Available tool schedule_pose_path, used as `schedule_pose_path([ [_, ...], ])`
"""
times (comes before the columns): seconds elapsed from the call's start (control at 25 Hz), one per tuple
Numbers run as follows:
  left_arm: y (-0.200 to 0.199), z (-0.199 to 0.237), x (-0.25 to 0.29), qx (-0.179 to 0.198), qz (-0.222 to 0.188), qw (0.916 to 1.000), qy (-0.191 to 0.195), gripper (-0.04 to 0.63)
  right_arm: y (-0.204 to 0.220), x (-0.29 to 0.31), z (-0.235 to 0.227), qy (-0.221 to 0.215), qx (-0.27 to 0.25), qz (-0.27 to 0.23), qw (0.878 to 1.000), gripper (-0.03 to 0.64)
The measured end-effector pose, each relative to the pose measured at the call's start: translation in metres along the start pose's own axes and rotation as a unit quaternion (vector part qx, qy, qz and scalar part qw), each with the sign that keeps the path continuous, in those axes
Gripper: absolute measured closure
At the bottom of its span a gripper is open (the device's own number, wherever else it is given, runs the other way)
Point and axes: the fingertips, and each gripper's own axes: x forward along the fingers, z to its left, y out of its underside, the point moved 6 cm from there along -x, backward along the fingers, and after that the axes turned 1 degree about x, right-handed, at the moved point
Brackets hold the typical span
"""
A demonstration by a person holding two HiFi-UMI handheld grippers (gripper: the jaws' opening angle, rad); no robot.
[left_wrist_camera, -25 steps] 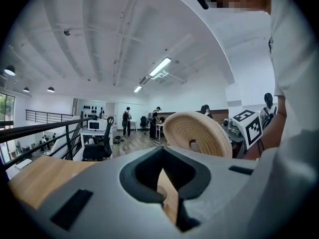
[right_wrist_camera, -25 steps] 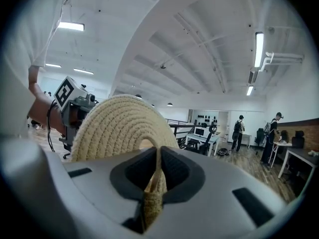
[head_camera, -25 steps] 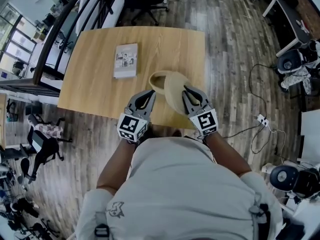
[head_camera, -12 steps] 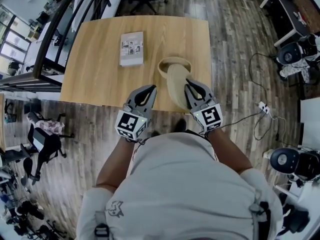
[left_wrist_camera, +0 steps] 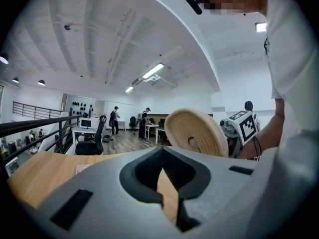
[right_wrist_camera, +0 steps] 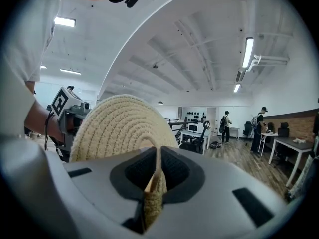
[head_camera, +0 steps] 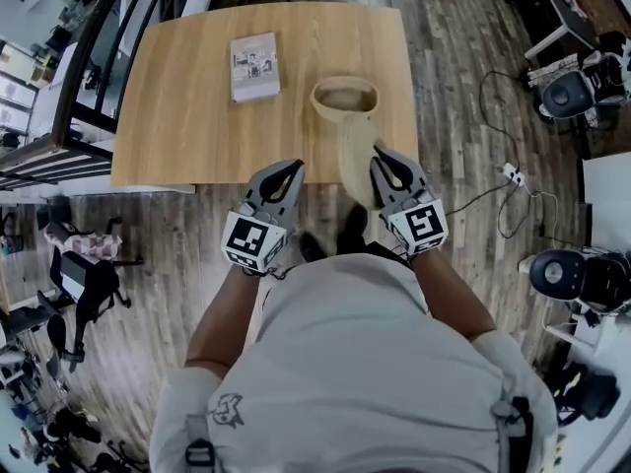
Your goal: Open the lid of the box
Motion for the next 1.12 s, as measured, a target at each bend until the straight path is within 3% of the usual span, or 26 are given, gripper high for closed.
schedule_pose_path([
  [0.48, -0.005, -0.049, -0.009, 0.001, -0.012, 0.9999, 0.004, 0.591, -0.001, -0.058, 0.007, -0.007, 0.008, -0.015, 1.0, 0.583],
  [1.12, 0.0, -0.188, 0.003, -0.003, -0.022, 0.9974, -0.069, 0.591, 0.023, -0.181, -0.034, -0.061, 0.007, -0.039, 0.997, 0.583],
])
